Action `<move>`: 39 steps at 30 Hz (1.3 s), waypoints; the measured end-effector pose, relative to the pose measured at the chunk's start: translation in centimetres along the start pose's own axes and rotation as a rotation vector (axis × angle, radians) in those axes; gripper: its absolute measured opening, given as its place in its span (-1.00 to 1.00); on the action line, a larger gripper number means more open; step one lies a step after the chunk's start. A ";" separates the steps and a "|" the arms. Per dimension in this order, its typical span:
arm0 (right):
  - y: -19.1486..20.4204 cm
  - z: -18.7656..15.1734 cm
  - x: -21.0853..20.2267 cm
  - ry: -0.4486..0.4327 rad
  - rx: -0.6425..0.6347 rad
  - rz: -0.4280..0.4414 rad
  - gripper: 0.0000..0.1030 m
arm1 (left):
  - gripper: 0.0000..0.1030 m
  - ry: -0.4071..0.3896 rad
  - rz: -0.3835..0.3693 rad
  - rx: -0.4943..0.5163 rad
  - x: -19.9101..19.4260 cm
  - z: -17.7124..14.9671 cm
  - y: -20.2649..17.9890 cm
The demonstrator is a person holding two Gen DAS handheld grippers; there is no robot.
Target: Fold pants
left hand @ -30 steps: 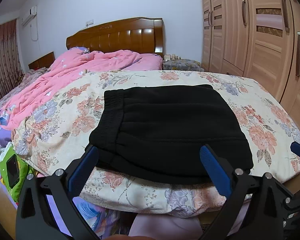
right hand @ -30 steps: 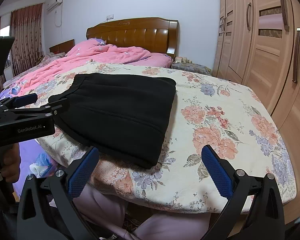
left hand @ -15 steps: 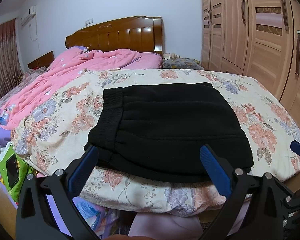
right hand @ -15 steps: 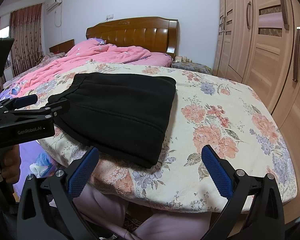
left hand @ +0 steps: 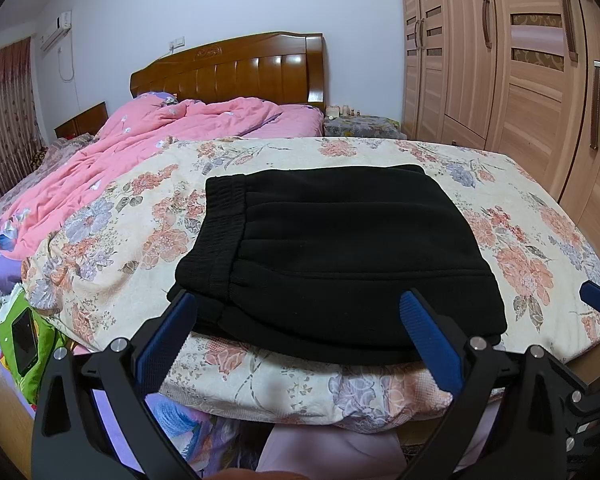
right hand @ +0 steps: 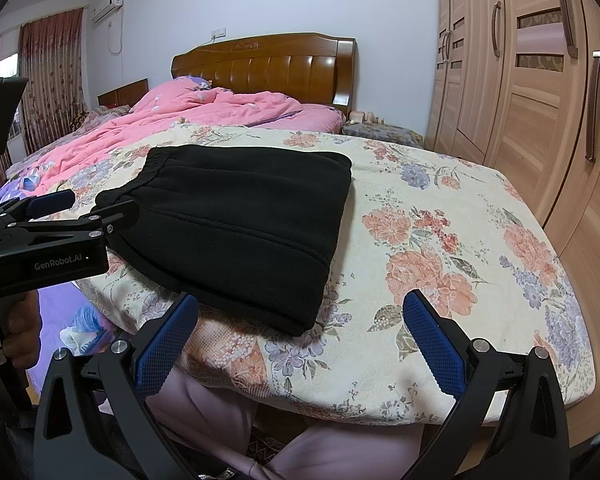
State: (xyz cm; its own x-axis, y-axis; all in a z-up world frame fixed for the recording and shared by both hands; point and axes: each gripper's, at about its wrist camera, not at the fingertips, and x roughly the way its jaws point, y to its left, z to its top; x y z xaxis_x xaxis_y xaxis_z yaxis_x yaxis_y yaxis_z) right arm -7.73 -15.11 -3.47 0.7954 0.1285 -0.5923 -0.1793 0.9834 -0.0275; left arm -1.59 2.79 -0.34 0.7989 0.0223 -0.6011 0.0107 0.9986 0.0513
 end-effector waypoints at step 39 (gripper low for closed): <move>0.0 0.0 0.0 0.001 0.002 0.001 0.92 | 0.97 -0.008 -0.010 0.016 -0.1 -0.1 0.1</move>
State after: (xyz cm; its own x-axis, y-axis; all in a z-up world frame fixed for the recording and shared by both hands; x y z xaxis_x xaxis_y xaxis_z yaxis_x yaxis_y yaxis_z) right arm -7.72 -15.15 -3.47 0.7946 0.1291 -0.5932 -0.1787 0.9836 -0.0253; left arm -1.72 2.85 -0.37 0.8032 0.0122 -0.5956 0.0279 0.9979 0.0581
